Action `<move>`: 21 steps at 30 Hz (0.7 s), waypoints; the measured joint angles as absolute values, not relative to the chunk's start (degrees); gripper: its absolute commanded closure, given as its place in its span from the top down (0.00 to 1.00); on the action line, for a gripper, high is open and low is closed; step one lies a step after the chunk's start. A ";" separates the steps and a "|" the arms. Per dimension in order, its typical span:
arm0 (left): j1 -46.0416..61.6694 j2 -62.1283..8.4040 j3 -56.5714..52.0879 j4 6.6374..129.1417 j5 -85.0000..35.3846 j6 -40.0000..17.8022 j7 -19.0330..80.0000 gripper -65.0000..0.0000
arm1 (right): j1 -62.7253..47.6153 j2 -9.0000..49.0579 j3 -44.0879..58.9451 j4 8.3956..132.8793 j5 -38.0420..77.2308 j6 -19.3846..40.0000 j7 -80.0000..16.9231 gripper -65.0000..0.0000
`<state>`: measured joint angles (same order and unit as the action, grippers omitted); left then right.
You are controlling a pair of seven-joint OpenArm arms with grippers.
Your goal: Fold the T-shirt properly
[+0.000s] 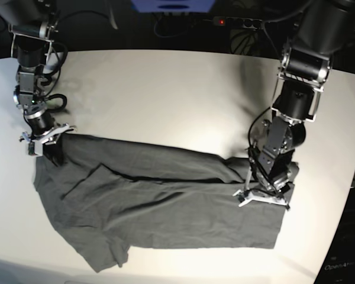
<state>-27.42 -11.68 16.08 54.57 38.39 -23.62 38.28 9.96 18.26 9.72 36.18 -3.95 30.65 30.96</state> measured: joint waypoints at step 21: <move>-25.74 -12.05 22.20 59.27 38.76 -23.57 37.91 0.35 | 9.98 18.26 9.63 36.18 -3.95 30.65 30.94 0.02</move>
<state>-25.74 -12.05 22.20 59.27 38.76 -23.57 37.91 9.98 18.26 9.63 36.18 -3.95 30.65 30.94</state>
